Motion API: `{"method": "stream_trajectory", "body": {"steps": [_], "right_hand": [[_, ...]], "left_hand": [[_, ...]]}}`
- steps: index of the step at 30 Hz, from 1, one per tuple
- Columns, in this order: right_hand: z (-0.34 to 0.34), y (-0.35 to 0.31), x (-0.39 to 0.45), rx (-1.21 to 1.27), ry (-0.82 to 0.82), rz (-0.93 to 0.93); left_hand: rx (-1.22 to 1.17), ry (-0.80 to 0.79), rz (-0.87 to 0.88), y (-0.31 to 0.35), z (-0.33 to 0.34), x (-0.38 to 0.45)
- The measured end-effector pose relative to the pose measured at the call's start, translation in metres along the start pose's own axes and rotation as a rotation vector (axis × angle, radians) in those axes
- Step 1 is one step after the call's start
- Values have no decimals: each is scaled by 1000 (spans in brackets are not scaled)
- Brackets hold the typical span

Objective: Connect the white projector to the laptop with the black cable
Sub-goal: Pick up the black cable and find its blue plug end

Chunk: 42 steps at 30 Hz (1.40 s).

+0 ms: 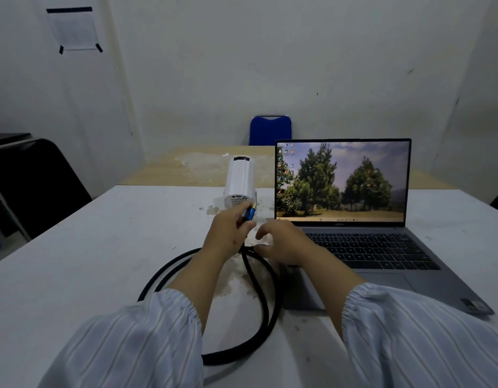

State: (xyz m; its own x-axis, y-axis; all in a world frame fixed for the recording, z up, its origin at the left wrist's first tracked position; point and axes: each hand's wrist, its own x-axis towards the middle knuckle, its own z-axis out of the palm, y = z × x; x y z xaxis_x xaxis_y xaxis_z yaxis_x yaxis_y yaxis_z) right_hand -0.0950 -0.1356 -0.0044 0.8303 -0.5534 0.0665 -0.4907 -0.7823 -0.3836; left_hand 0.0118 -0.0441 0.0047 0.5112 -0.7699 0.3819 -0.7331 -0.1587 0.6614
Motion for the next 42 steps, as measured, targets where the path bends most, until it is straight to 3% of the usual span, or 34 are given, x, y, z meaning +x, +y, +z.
{"method": "stream_trajectory", "body": {"steps": [11,18,30,36,42], "right_hand": [[-7,30,1,-41,33,48],[-4,41,7,-31,50,55],[15,24,27,-143,-65,39],[23,12,48,-159,24,65],[19,9,62,-107,7,56]], "left_hand": [[389,-237,138,1,13,12],[366,-289,98,-1,15,20],[235,-223,-70,-25,16,22],[192,-208,-80,-34,16,25],[231,-235,-119,-40,17,27]]}}
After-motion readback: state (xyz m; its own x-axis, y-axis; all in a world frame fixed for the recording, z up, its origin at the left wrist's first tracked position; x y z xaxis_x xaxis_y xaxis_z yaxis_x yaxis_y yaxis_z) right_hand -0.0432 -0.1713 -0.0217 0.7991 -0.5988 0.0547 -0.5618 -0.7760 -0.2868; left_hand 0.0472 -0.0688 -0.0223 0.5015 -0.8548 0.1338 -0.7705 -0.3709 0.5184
